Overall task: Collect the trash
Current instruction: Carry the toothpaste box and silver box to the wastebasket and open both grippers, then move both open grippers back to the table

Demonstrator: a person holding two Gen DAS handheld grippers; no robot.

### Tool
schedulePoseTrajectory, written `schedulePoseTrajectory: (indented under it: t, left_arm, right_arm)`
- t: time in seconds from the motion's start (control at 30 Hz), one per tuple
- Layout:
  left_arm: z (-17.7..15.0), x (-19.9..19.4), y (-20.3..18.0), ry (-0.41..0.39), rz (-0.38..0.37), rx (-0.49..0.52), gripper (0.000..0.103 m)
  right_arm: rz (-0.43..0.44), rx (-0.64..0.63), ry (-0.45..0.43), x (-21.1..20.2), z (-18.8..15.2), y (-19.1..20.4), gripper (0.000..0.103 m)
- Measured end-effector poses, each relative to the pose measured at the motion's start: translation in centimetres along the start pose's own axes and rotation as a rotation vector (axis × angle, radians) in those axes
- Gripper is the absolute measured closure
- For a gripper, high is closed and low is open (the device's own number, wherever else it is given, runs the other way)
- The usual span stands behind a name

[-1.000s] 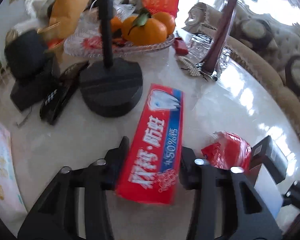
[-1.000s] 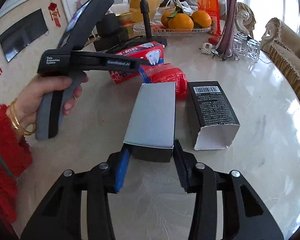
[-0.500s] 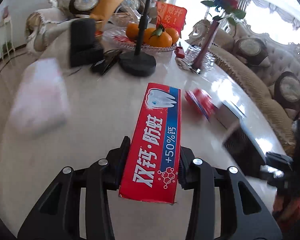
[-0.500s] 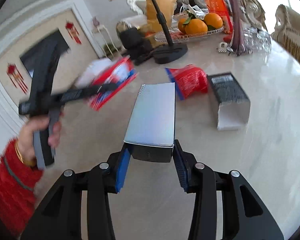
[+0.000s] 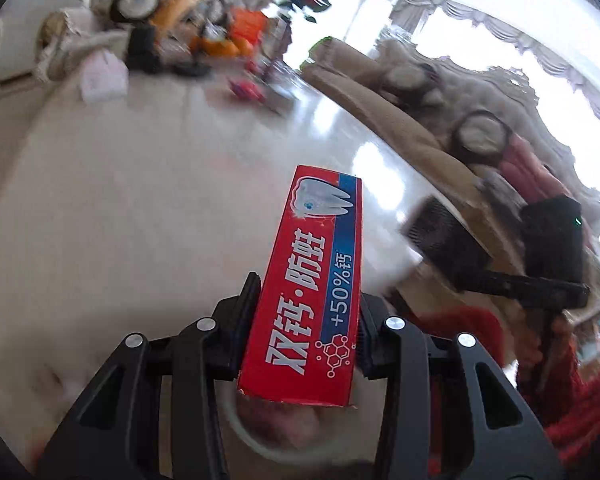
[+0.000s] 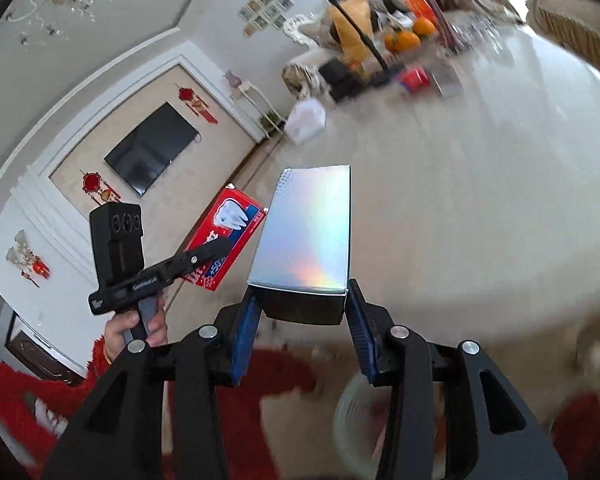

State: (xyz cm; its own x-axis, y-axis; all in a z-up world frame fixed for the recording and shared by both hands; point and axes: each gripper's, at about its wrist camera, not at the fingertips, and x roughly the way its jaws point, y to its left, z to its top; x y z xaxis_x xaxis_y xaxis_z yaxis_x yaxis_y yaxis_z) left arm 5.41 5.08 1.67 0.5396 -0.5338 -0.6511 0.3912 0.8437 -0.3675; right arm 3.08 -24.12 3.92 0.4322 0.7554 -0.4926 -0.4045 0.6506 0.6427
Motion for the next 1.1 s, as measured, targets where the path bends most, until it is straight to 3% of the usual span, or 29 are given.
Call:
schedulePoseTrajectory:
  t: [0.17, 0.33, 0.43, 0.53, 0.57, 0.6, 0.7, 1.1]
  left_arm:
    - [-7.7, 3.4, -2.0, 0.173, 0.016, -0.007, 0.062]
    - [-13.9, 11.6, -1.2, 0.347, 0.187, 0.04, 0.062]
    - [-15.6, 14.7, -0.3, 0.401, 0.179, 0.006, 0.062]
    - [-16.3, 16.1, 0.1, 0.437, 0.214, 0.002, 0.051]
    - [-16.3, 16.2, 0.1, 0.441, 0.235, 0.003, 0.033]
    - [-16.2, 16.1, 0.3, 0.44, 0.249, 0.004, 0.023]
    - [-16.2, 15.6, 0.6, 0.422, 0.259, -0.006, 0.023]
    - [-15.5, 15.5, -0.5, 0.436, 0.27, 0.027, 0.023]
  right_arm:
    - [-0.093, 0.075, 0.103, 0.2, -6.5, -0.4, 0.063]
    - [-0.333, 0.069, 0.285, 6.4, -11.2, -4.0, 0.063]
    - [-0.417, 0.059, 0.355, 10.2, -12.5, -5.9, 0.063]
    - [-0.449, 0.051, 0.398, 12.9, -13.0, -7.1, 0.062]
    - [-0.467, 0.044, 0.405, 12.9, -13.6, -7.3, 0.061]
    - [-0.487, 0.041, 0.419, 13.2, -13.8, -7.4, 0.059]
    - [-0.52, 0.08, 0.424, 13.2, -14.2, -8.0, 0.039]
    - [-0.512, 0.098, 0.431, 12.1, -14.6, -8.0, 0.036]
